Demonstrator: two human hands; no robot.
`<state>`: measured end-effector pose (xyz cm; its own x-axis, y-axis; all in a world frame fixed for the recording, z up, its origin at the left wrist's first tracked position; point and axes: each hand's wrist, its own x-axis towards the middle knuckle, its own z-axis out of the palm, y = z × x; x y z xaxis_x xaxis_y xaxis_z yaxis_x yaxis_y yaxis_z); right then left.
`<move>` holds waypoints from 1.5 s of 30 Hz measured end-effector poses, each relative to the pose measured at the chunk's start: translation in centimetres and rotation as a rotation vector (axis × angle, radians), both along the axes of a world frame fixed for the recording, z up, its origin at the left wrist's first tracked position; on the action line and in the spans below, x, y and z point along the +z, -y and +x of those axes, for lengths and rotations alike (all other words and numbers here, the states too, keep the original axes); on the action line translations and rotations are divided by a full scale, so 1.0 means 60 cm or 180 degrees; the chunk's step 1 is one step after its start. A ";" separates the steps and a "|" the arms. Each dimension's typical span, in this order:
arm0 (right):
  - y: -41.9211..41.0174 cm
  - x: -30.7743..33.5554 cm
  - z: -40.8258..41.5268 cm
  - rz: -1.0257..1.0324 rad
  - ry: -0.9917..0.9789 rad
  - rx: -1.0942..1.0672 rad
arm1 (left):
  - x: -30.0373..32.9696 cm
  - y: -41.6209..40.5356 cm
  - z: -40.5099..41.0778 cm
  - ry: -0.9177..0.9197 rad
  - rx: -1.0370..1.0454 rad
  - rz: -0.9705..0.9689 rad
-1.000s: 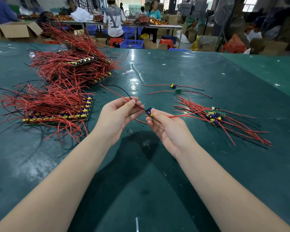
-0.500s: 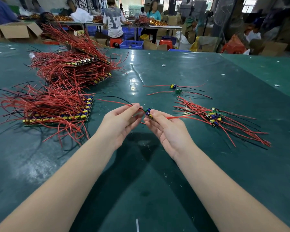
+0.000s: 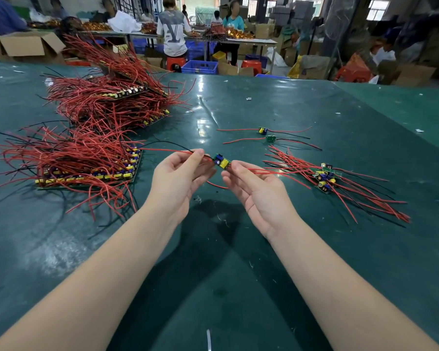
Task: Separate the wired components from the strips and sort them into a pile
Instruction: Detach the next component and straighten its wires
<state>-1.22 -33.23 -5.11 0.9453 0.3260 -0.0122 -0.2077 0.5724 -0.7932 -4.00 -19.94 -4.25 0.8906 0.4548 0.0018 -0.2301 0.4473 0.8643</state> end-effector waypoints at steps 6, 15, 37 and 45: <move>0.003 0.005 -0.001 0.0002 0.0017 -0.0036 | 0.002 -0.002 0.001 -0.0005 -0.0181 -0.0431; 0.001 0.000 0.004 -0.0194 0.0138 -0.0316 | 0.001 0.002 0.002 -0.0061 -0.0157 -0.0392; 0.012 -0.005 0.018 -0.0521 0.0332 -0.0420 | -0.003 0.009 -0.002 0.0192 0.0278 0.1010; 0.014 -0.003 0.022 -0.0819 0.0970 -0.0418 | -0.001 0.009 0.000 0.0082 0.0005 -0.0031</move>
<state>0.08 -34.09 -5.31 0.9516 0.2253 0.2093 0.1203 0.3536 -0.9276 -3.99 -20.46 -4.29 0.8896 0.4564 0.0202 -0.2529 0.4552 0.8537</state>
